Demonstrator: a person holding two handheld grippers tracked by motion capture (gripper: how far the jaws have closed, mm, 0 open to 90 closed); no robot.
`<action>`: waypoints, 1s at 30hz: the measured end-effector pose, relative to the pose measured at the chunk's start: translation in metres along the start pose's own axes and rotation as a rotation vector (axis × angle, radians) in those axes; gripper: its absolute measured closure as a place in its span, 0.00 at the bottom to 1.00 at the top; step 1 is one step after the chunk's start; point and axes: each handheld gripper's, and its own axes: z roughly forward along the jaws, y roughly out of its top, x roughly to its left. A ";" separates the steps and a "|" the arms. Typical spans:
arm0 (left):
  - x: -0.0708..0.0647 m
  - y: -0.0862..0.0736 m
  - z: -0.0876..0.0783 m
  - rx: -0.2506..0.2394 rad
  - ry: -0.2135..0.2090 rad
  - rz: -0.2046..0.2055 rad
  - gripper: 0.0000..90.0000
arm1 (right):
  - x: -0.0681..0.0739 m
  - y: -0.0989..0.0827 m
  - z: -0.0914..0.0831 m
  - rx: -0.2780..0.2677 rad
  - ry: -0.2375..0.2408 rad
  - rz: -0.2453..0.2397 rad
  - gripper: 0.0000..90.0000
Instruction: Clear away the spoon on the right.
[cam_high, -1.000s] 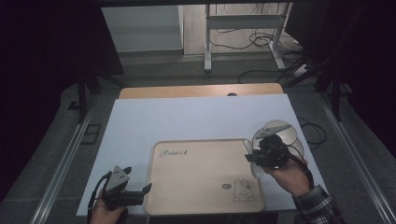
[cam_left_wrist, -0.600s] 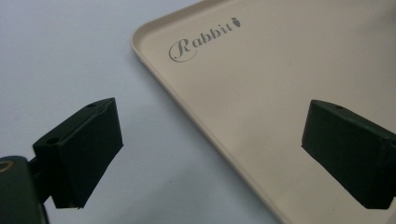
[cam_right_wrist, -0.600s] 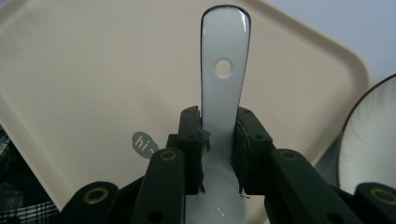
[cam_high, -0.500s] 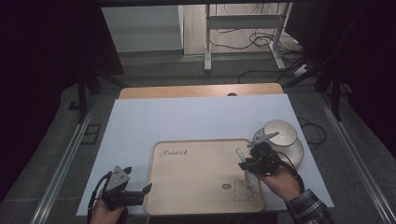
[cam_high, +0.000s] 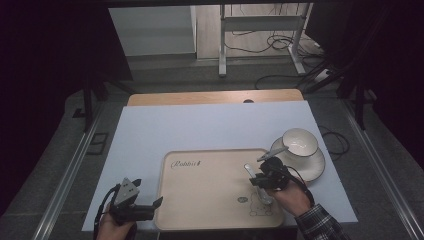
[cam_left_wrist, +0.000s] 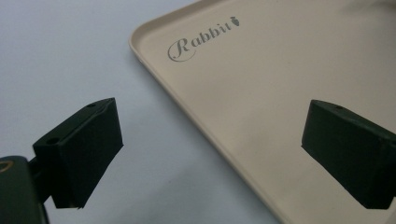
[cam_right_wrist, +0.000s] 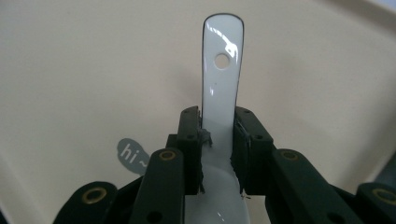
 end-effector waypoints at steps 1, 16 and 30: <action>0.000 0.000 0.000 0.000 0.000 0.000 0.05 | 0.000 0.000 0.000 0.000 0.000 0.000 0.83; -0.001 0.000 0.000 -0.001 0.003 0.011 0.05 | -0.002 -0.004 -0.001 -0.056 0.000 0.003 0.77; -0.002 0.000 0.000 0.000 0.003 0.019 0.05 | 0.014 -0.010 0.018 -0.038 -0.015 -0.109 1.00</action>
